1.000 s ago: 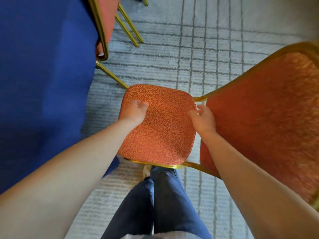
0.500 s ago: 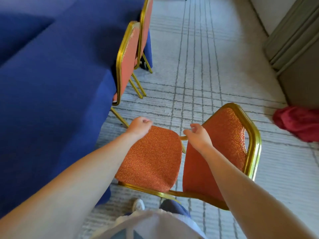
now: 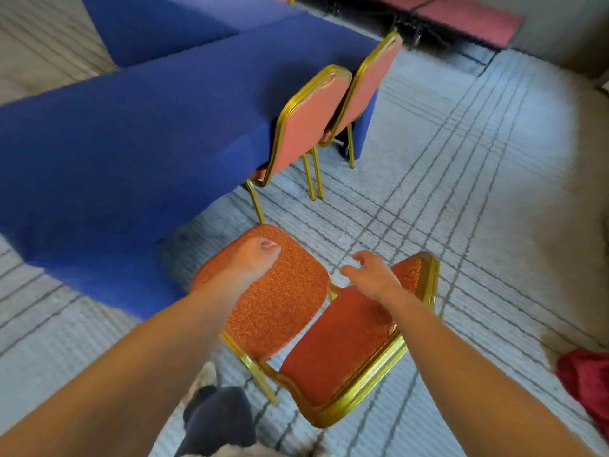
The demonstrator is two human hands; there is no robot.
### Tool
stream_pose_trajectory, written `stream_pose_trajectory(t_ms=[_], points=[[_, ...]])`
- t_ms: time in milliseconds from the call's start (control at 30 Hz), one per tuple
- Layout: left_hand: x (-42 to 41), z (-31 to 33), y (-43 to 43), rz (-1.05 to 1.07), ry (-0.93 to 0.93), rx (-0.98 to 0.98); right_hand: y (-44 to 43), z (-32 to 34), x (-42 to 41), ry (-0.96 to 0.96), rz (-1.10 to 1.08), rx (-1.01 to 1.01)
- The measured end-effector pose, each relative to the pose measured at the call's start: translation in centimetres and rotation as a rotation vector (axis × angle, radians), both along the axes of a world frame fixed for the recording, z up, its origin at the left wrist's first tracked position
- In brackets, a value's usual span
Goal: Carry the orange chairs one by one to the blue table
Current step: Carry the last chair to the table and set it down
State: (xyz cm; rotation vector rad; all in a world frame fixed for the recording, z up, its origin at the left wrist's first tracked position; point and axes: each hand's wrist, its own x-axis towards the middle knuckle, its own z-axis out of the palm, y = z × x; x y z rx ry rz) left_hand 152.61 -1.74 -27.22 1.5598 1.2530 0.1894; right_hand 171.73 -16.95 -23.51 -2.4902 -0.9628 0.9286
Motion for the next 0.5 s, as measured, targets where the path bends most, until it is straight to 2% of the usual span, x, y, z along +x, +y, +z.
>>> stream_pose_trajectory(t_ms=[167, 267, 367, 500], points=[[-0.6, -4.5, -0.8, 0.184, 0.023, -0.11, 0.2, -1.3, 1.8, -0.009, 0.127, -0.079], [-0.2, -6.8, -0.6, 0.207, 0.04, -0.154, 1.0, -2.4, 2.8, -0.01, 0.171, -0.128], [0.6, -3.5, -3.0, 0.243, 0.042, -0.157, 1.3, -3.3, 3.6, -0.009, 0.241, -0.173], [1.1, -3.3, -5.3, 0.292, 0.076, -0.178, 2.1, -4.3, 4.9, -0.015, 0.371, -0.225]])
